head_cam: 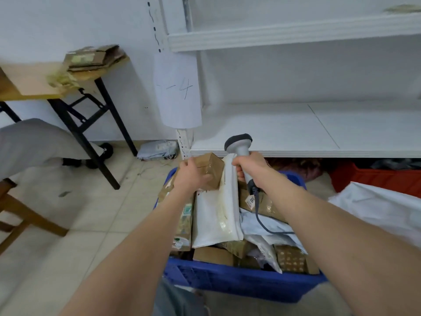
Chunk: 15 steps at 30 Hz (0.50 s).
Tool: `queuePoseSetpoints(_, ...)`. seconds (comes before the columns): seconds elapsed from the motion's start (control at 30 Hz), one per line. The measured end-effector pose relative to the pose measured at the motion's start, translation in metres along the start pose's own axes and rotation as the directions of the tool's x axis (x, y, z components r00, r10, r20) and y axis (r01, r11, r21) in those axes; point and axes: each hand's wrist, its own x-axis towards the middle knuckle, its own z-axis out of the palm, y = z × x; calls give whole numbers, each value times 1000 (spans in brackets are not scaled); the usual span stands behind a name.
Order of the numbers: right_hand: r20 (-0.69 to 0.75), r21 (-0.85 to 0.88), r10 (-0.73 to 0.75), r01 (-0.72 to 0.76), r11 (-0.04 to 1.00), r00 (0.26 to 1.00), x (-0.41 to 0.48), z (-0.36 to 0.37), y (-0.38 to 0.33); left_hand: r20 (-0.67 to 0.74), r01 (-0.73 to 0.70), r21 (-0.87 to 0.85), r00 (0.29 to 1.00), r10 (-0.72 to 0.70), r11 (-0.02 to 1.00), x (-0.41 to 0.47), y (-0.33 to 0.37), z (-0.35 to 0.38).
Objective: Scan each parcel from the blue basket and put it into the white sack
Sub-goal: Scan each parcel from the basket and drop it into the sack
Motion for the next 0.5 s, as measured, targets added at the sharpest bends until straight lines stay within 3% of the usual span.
queuePoseSetpoints(0.07, -13, -12, 24, -24, 1000, 1000, 19, 6, -4, 9, 37, -104, 999, -37, 994, 22, 3, 7)
queuePoseSetpoints(0.13, -5, -21, 41, -41, 999, 999, 37, 12, -9, 26, 186, -277, 982, -187, 943, 41, 4, 15)
queuePoseSetpoints(0.2, 16, -45, 32, -31, 998, 999, 56, 19, -12, 26, 359, -352, 927, -374, 865, 62, -9, 28)
queuePoseSetpoints(0.27, 42, -101, -3, 7, 995, 999, 73, 28, -14, 71, 446, -413, 885, -460, 794, 75, -21, 36)
queuePoseSetpoints(0.4, 140, -247, -23, 57, 967, 990, 90, 45, -11, 314, 554, -696, 807, -500, 457, 70, -17, 38)
queuePoseSetpoints(0.5, 181, -232, 0, 42, 972, 984, 92, 49, -4, 446, 617, -741, 747, -493, 264, 62, -12, 45)
